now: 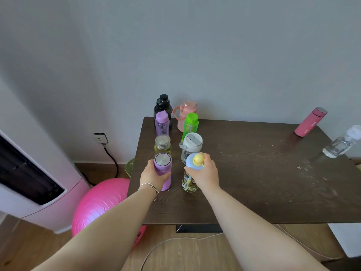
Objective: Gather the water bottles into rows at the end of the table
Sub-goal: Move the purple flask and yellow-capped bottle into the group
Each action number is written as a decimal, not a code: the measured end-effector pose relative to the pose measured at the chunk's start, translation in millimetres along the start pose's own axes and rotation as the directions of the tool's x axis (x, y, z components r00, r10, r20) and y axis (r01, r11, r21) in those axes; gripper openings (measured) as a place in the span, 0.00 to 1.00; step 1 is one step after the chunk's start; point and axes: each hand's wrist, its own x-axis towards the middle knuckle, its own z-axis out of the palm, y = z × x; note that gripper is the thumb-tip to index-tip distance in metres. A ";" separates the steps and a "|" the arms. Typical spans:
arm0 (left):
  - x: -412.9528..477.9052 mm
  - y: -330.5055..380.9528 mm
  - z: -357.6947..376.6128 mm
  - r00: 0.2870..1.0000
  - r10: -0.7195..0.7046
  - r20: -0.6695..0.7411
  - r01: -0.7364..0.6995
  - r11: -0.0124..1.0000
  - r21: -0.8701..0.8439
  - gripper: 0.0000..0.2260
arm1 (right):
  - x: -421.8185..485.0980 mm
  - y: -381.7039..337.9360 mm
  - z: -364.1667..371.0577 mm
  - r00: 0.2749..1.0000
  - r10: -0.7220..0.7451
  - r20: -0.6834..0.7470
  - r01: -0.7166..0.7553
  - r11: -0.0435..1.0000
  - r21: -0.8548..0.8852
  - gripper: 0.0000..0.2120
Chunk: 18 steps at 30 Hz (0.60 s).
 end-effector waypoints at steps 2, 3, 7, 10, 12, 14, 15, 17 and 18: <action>2.5 0.8 1.5 1.000 0.003 0.003 -0.003 1.000 -0.002 0.27 | 2.6 -0.3 1.7 1.000 -0.017 0.007 0.017 1.000 -0.019 0.34; 3.5 1.0 2.1 1.000 0.006 0.005 -0.006 1.000 0.002 0.27 | 3.8 -0.5 2.2 1.000 -0.025 0.012 0.026 0.999 -0.027 0.34; 8.1 1.1 2.5 1.000 0.017 0.023 -0.017 1.000 0.014 0.27 | 5.3 -2.0 3.4 0.998 -0.036 0.044 0.039 0.998 -0.052 0.34; 9.6 1.1 2.4 0.999 0.010 0.038 -0.010 1.000 0.014 0.28 | 4.6 0.2 2.0 0.996 -0.056 0.073 0.060 0.997 -0.057 0.35; 8.9 0.6 2.7 0.999 0.006 0.035 -0.007 1.000 0.017 0.29 | 3.8 2.5 -0.2 0.995 -0.060 0.082 0.064 0.997 -0.044 0.36; 7.8 -0.2 2.9 0.999 0.004 0.034 -0.005 1.000 0.022 0.29 | 2.3 5.3 -1.0 0.993 -0.072 0.089 0.076 0.996 -0.047 0.37; 7.4 -0.8 2.9 0.999 -0.001 0.038 0.000 1.000 0.025 0.30 | 1.5 6.6 -0.8 0.993 -0.079 0.091 0.084 0.995 -0.050 0.38; 6.0 -1.6 2.3 0.999 -0.013 0.047 0.011 0.999 0.037 0.30 | 0.1 7.7 -0.4 0.992 -0.085 0.097 0.091 0.994 -0.060 0.38; 5.1 -1.5 1.6 0.999 -0.015 0.049 0.013 0.999 0.040 0.31 | -0.2 6.9 -0.6 0.991 -0.084 0.102 0.091 0.993 -0.070 0.38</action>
